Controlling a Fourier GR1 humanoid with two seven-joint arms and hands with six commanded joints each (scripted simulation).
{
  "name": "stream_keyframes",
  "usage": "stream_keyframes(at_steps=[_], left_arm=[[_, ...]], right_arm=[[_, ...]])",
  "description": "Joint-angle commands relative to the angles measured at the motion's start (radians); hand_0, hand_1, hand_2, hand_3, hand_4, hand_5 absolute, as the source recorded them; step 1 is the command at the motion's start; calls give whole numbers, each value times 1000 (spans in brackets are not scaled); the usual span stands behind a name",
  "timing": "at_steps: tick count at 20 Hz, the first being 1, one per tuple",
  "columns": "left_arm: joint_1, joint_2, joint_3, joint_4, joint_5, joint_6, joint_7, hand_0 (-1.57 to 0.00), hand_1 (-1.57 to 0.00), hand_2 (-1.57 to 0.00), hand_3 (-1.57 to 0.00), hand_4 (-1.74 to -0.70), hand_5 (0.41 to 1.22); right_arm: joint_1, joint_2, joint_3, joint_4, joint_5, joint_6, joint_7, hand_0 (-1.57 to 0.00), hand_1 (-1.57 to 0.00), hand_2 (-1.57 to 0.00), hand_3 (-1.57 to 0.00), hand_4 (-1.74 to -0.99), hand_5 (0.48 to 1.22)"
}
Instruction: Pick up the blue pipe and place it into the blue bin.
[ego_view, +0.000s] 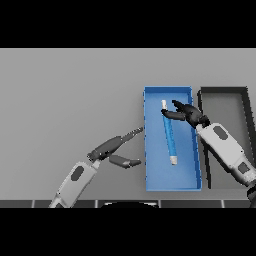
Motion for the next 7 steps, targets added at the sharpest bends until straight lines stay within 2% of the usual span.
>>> stream_keyframes(at_steps=[1,4,7], left_arm=[[-12,-3,4,14,1,-2,6,1,1,1,1,-920,465],[-1,12,14,-1,22,-16,-11,1,1,1,1,-920,467],[17,26,10,-49,39,-23,7,1,1,1,1,-920,468]], right_arm=[[-4,-4,-3,-2,-2,-4,8,-14,-12,-12,-9,-1127,680],[-5,-2,-3,15,-2,24,-8,-9,-8,-7,-6,-1129,673],[-3,-4,-7,15,-8,31,-11,-9,-8,-7,-6,-1129,677]])
